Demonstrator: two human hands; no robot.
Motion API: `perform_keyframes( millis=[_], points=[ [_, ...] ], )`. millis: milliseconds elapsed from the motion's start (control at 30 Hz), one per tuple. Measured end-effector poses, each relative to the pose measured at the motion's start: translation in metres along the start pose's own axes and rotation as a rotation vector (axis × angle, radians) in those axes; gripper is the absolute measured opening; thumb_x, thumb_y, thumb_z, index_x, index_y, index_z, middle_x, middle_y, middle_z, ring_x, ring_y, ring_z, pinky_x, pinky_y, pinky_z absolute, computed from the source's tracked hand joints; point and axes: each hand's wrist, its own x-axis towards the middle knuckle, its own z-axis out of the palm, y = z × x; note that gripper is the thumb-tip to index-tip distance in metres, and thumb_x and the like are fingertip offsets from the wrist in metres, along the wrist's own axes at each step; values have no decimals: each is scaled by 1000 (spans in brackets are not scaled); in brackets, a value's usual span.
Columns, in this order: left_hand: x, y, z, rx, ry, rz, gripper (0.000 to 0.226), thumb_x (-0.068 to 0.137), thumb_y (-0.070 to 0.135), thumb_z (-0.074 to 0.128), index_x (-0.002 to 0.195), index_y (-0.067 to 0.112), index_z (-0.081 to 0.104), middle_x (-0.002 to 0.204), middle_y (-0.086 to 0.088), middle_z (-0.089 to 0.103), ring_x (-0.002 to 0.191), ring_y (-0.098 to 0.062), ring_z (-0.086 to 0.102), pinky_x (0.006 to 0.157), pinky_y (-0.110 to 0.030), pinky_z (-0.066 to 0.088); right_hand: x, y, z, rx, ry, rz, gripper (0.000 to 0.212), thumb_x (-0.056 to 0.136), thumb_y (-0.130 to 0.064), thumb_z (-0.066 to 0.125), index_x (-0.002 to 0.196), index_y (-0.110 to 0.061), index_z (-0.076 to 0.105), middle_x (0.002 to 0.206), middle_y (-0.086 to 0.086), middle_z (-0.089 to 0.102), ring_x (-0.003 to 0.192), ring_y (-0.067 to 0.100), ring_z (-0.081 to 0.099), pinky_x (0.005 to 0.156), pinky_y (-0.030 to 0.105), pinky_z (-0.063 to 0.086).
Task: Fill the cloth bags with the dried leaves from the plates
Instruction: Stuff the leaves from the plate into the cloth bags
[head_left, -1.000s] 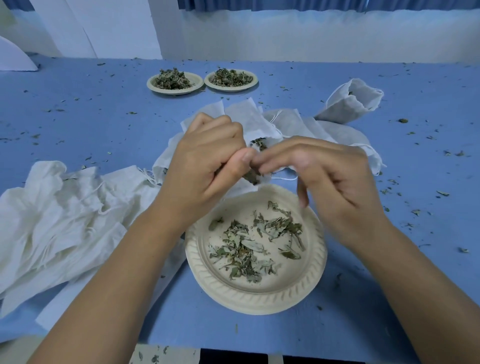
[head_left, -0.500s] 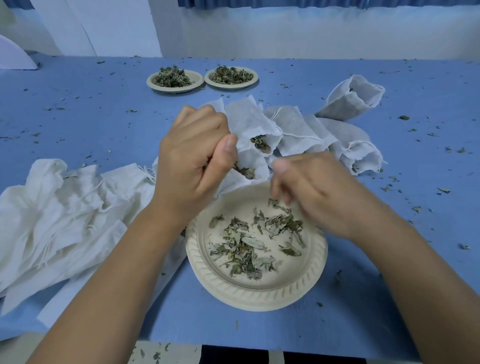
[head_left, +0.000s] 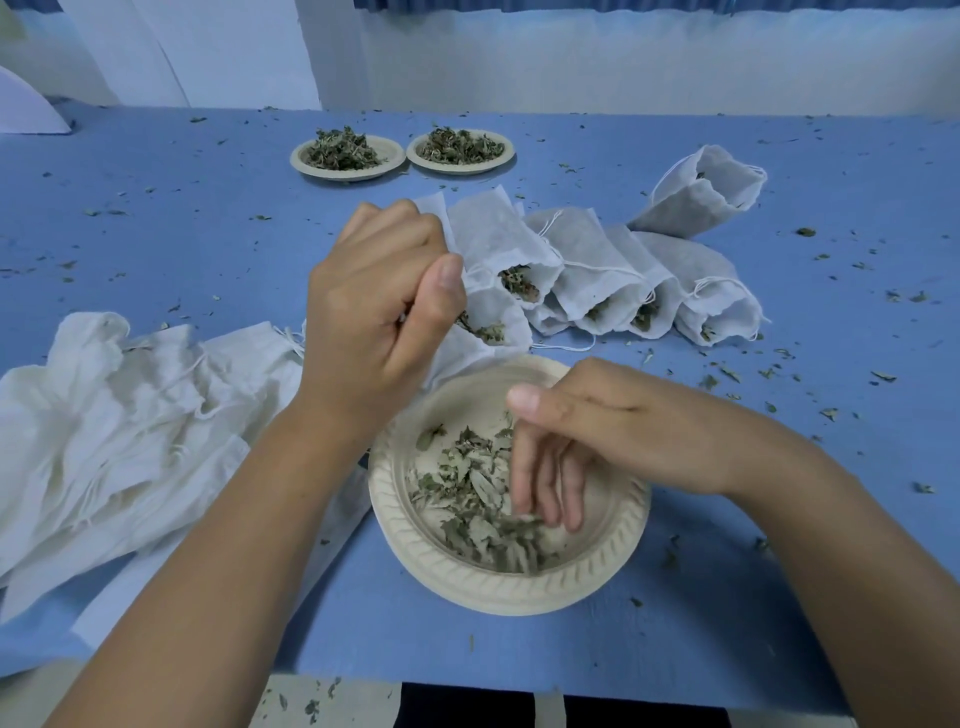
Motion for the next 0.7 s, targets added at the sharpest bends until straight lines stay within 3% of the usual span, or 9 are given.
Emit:
perform_keyframes(
  millis=[67, 167, 233, 333, 467, 533, 600, 700],
  points=[
    [0, 0, 0, -4, -4, 0, 61, 106, 26, 27, 52, 4, 45, 52, -12, 39, 56, -23, 36, 62, -32, 25, 0, -1, -3, 15, 120, -77, 65, 95, -51, 36, 72, -1, 69, 66, 11, 69, 54, 28, 65, 54, 35, 54],
    [0, 0, 1, -7, -13, -3, 61, 106, 26, 27, 52, 3, 45, 52, -12, 40, 56, -23, 36, 61, -32, 25, 0, 1, -10, -211, 344, -88, 68, 93, -59, 32, 65, -8, 67, 58, 6, 66, 46, 20, 63, 54, 29, 52],
    [0, 0, 1, -11, -21, -1, 61, 106, 27, 27, 52, 3, 46, 52, -13, 40, 56, -23, 36, 61, -33, 25, 0, 1, -6, -234, 240, -38, 69, 92, -60, 32, 68, -7, 69, 60, 4, 67, 49, 20, 64, 57, 30, 53],
    [-1, 0, 1, -11, -27, 1, 61, 106, 26, 27, 52, 3, 46, 51, -13, 40, 56, -23, 36, 61, -33, 25, -1, -1, 1, -44, 80, -34, 67, 94, -52, 36, 74, 1, 70, 66, 10, 69, 55, 30, 65, 56, 35, 55],
    [0, 1, 1, -8, -25, -1, 61, 106, 25, 27, 52, 2, 46, 52, -13, 41, 56, -24, 37, 59, -35, 27, -3, -2, -8, -72, 295, -138, 54, 91, -51, 41, 76, -7, 70, 70, 8, 67, 56, 25, 65, 56, 38, 54],
    [0, 1, 1, -4, -35, -7, 62, 106, 26, 27, 52, 2, 46, 52, -14, 41, 56, -24, 37, 59, -35, 26, -3, -4, -7, -60, 146, -159, 39, 90, -44, 53, 85, -11, 73, 83, 8, 66, 71, 26, 65, 61, 33, 53],
    [-1, 1, 1, -7, -42, -12, 62, 106, 27, 26, 52, 3, 46, 52, -14, 41, 57, -23, 36, 60, -34, 26, -5, -8, -2, -113, -104, -142, 17, 88, -25, 64, 95, -13, 74, 95, 2, 66, 85, 20, 63, 70, 25, 50],
    [0, 1, 1, -4, -40, -17, 62, 106, 27, 26, 52, 3, 46, 52, -13, 41, 56, -24, 36, 58, -36, 27, -3, -7, 3, -208, -209, -111, 25, 89, 1, 57, 102, -13, 73, 105, -3, 67, 97, 14, 62, 85, 33, 50]
  ],
)
